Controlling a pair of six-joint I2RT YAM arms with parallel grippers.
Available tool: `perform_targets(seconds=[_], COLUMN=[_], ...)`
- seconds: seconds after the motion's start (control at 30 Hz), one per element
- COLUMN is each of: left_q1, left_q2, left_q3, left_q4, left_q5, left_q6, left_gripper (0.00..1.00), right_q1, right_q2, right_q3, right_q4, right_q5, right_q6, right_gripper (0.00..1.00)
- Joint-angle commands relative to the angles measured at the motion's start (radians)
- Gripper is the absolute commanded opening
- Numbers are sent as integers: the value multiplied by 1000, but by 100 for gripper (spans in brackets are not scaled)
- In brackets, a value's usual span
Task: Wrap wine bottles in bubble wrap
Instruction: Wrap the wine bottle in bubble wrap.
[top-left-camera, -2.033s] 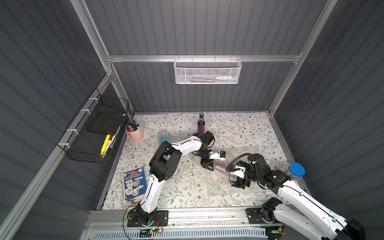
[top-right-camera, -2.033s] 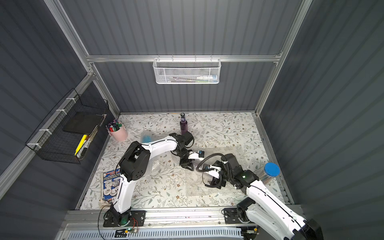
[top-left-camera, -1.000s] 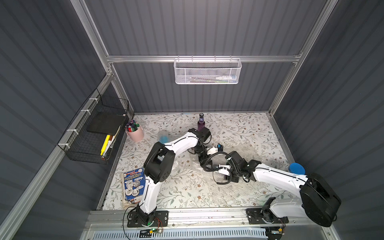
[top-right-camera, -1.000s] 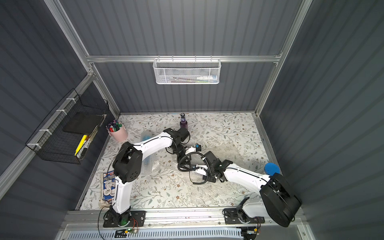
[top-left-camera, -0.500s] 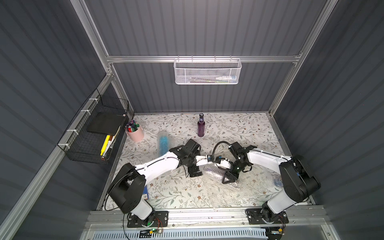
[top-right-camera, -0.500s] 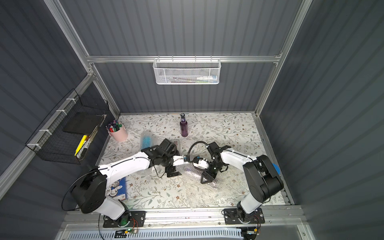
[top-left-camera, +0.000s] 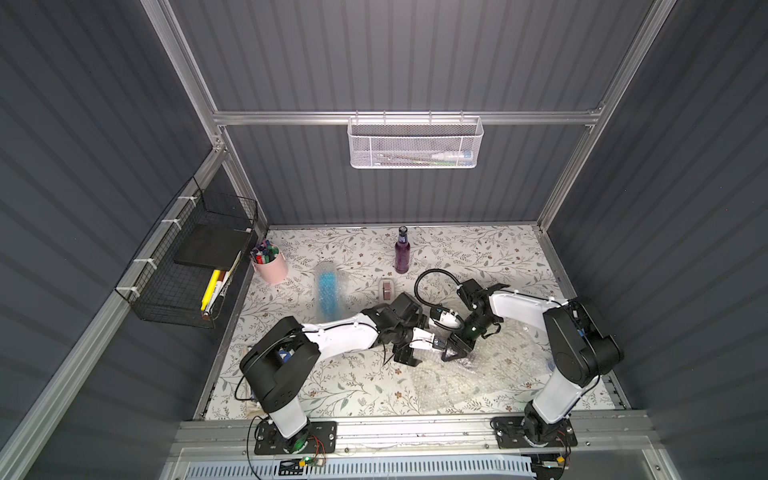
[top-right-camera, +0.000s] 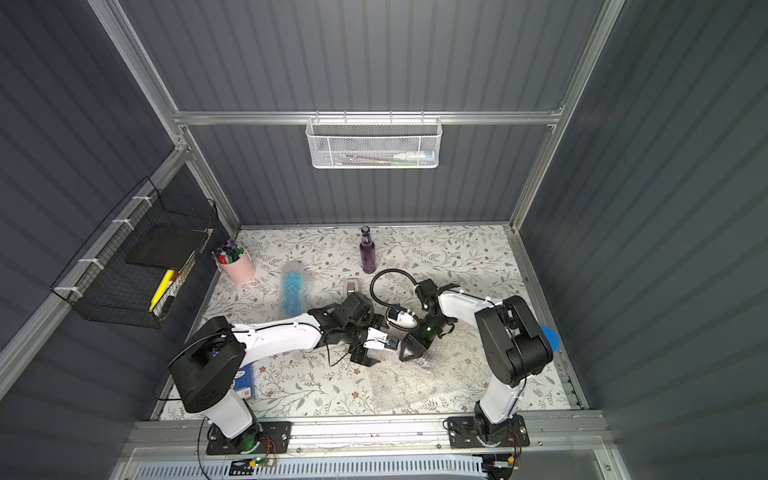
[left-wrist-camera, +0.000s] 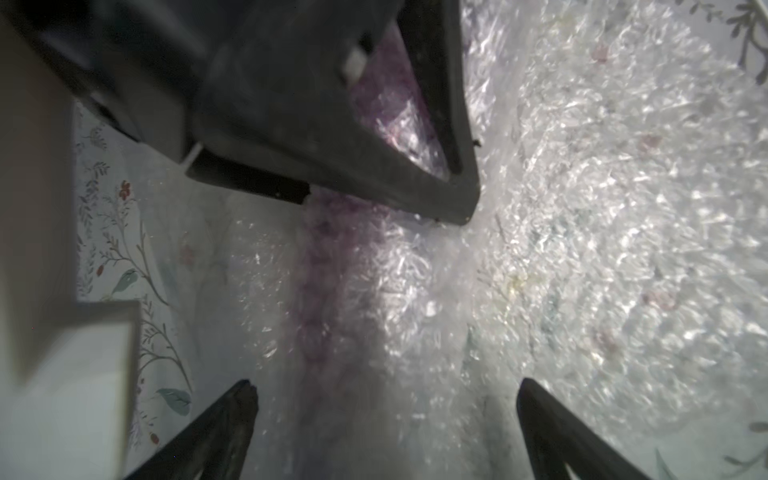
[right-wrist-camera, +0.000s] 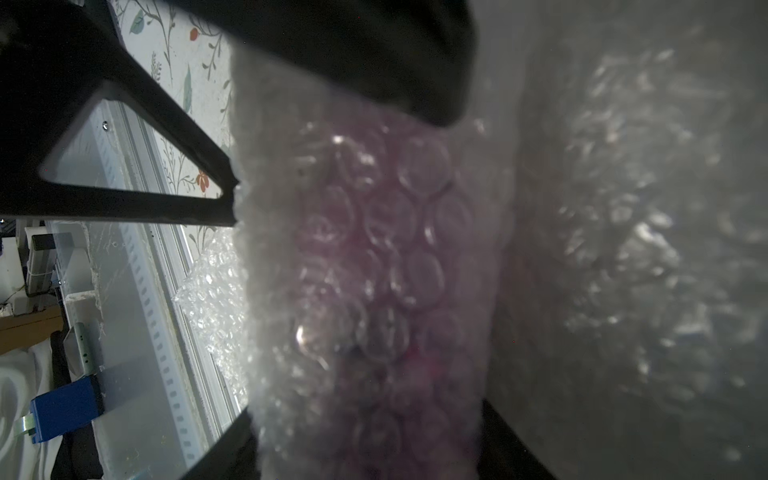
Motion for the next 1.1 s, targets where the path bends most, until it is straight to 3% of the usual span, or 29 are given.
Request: perform_targets(seconds=[0.0, 0.2, 0.43, 0.77, 0.97, 1.07], left_q1=[-3, -2, 3, 31, 38, 37], left_q2=[72, 181, 276, 357, 397, 423], left_q3=[87, 222, 332, 457, 545, 581], left_q4=[-26, -132, -327, -515, -688, -790], left_q5=[12, 16, 12, 52, 175, 304], left_q6=[64, 27, -32, -124, -206, -248], left_gripper=[95, 78, 58, 55, 55, 55], right_q1=[-6, -6, -8, -49, -103, -120], right_q2=[22, 25, -64, -246, -415, -509], right_q3=[7, 15, 5, -12, -56, -99], right_q4=[-6, -3, 23, -44, -9, 62], right_q5=[-37, -48, -37, 45, 138, 222], right_q6=[-26, -32, -13, -7, 41, 73], right_gripper=[62, 63, 73, 81, 81, 82])
